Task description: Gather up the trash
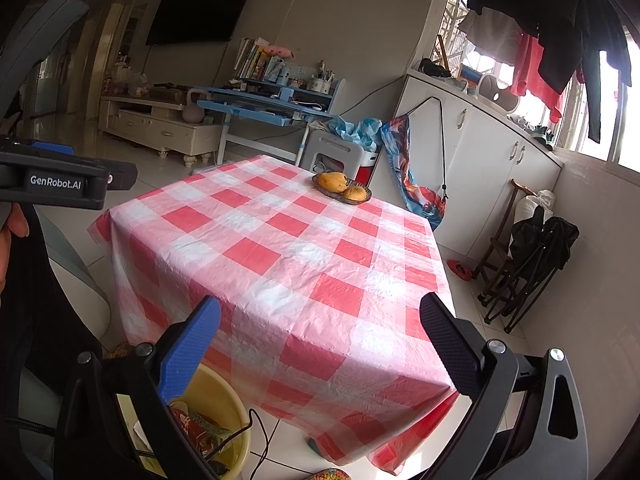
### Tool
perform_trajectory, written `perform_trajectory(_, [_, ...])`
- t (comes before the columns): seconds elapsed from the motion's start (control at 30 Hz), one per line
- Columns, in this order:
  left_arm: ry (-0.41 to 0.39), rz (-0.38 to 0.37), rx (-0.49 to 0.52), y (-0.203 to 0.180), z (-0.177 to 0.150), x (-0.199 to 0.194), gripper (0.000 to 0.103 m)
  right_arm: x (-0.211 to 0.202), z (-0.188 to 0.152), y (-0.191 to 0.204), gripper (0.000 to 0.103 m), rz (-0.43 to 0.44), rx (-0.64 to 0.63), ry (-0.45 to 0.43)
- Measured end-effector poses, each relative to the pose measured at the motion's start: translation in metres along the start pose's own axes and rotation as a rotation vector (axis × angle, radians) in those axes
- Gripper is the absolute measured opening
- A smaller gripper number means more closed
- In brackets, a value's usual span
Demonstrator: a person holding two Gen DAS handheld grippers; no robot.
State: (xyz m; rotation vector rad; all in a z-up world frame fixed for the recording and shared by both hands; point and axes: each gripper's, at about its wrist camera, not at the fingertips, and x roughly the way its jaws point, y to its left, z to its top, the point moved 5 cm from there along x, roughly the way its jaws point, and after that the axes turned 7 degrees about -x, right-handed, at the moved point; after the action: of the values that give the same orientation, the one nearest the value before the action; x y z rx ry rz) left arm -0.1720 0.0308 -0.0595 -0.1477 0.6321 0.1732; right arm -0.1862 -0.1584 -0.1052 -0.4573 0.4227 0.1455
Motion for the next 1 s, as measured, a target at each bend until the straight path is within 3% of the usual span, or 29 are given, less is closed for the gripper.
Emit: perform_trajectory(1.0, [-0.003, -0.007, -0.004, -0.0009, 0.0028, 0.0002, 0.096, 0.0015, -0.0011, -0.0043, 0.095, 0.003, 0.009, -0.009])
